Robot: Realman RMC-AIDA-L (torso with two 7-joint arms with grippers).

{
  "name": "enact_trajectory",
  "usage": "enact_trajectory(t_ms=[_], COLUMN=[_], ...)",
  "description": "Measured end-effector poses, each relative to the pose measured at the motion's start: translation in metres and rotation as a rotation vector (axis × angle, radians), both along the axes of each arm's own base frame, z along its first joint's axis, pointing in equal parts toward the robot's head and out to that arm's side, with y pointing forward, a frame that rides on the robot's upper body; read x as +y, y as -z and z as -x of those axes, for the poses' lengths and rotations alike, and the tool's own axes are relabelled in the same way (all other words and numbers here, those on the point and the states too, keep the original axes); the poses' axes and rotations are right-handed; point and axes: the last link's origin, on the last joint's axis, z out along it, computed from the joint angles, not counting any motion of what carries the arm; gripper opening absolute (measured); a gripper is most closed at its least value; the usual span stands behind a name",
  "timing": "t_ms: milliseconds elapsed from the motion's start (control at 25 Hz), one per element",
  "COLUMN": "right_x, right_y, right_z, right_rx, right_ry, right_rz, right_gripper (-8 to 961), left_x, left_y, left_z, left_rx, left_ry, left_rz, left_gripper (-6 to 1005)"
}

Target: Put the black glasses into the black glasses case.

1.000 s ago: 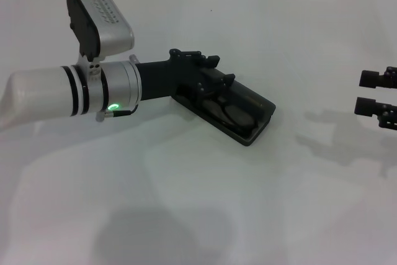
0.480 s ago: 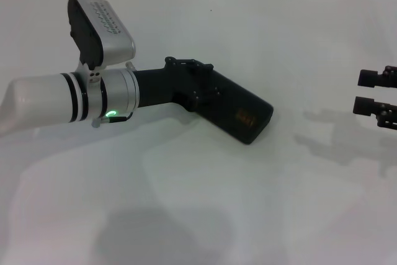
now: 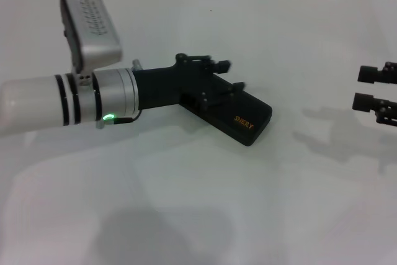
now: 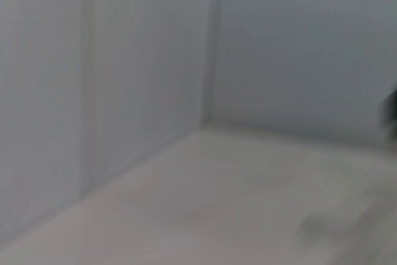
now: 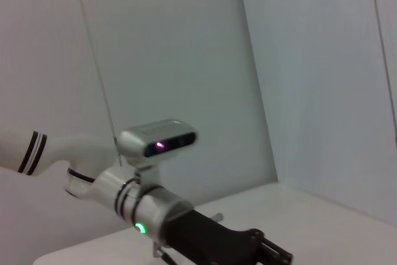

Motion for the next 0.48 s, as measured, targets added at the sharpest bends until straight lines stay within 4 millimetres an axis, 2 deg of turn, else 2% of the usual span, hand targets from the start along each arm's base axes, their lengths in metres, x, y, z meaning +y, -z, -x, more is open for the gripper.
enact_trajectory(t_ms=[120, 240, 440, 480], right_x=[0.003, 0.009, 0.012, 0.011], right_y=[0.003, 0.013, 0.031, 0.035], right_z=[0.006, 0.017, 0.036, 0.039], right_rx=[0.019, 0.064, 0.077, 0.065], right_ry=[-0.051, -0.104, -0.174, -0.195], right_rz=[-0.044, -0.065, 0.007, 0.03], right_gripper=[594, 597, 604, 605], left_x=[-0.016, -0.036, -0.055, -0.057], left_y=[-0.014, -0.029, -0.05, -0.053], left_z=[-0.015, -0.021, -0.01, -0.007], left_rx=[-0.125, -0.199, -0.251, -0.258], left_ry=[0.118, 0.236, 0.283, 0.279], left_rz=[0.039, 0.086, 0.091, 0.083], left_gripper=[505, 504, 516, 549])
